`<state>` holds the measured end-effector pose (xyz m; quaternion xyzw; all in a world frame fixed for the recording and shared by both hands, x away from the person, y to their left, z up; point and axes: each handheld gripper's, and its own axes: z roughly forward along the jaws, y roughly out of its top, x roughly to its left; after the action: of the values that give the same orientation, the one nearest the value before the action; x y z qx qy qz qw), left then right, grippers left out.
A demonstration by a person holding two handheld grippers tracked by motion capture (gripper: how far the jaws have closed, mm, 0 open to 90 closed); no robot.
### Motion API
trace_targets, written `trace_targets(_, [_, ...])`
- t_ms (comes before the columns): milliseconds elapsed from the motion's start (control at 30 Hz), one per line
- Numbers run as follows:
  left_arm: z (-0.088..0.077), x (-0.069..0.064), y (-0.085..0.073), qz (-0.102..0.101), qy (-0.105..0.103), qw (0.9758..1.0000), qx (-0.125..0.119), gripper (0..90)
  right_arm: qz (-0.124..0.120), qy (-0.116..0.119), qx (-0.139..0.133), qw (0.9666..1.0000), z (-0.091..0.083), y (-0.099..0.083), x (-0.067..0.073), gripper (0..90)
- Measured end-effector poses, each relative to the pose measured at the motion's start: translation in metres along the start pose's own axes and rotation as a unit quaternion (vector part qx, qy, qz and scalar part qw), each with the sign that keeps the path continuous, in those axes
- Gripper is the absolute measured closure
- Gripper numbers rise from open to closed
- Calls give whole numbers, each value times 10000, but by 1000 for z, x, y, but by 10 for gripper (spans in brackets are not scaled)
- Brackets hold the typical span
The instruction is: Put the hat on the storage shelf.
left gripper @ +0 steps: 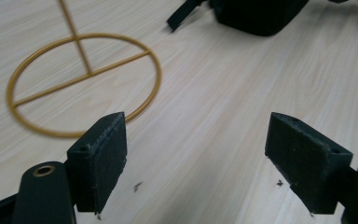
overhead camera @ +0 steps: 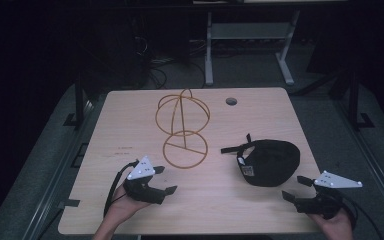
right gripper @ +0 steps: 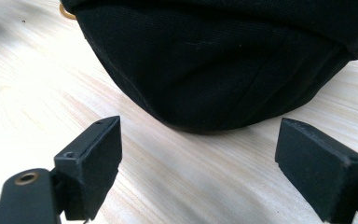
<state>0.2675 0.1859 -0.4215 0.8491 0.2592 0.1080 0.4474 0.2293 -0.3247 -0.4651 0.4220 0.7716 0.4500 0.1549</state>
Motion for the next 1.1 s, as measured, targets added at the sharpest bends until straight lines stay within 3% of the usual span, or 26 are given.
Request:
trace_targets(600, [29, -24, 42, 431, -485, 9979, 41, 226, 2, 40, -2, 10000, 0, 0, 0, 144])
trace_targets(1100, [56, -42, 79, 827, -863, 9927, 142, 231, 30, 47, -13, 10000, 0, 0, -1, 143])
